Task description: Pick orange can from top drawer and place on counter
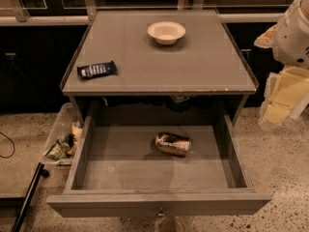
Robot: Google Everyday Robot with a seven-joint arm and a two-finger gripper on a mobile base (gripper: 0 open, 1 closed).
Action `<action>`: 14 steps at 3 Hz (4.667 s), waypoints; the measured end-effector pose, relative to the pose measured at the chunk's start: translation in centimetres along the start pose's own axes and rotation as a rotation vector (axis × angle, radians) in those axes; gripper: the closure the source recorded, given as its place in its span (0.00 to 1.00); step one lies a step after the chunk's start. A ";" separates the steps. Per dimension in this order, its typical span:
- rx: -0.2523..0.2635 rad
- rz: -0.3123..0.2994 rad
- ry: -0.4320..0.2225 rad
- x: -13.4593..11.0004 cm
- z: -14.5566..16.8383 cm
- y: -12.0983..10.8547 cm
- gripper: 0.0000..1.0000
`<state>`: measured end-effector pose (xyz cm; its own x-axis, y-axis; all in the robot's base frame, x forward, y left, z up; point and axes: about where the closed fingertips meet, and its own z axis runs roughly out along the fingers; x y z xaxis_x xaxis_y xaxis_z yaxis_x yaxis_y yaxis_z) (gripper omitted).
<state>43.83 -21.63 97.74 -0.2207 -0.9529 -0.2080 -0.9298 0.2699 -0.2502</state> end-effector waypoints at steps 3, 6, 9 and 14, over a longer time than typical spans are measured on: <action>-0.043 -0.031 0.044 1.2 5.5 1.0 0.00; -0.095 0.072 -0.111 0.8 11.7 2.9 0.00; -0.069 0.100 -0.322 -2.7 20.1 1.9 0.00; -0.073 0.179 -0.605 -8.8 33.1 1.4 0.00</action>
Offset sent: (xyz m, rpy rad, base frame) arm 0.0059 0.0040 -0.0607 0.0017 -0.0230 0.0624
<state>54.18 -8.33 67.86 -0.1883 -0.6413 -0.7438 -0.9164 0.3871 -0.1017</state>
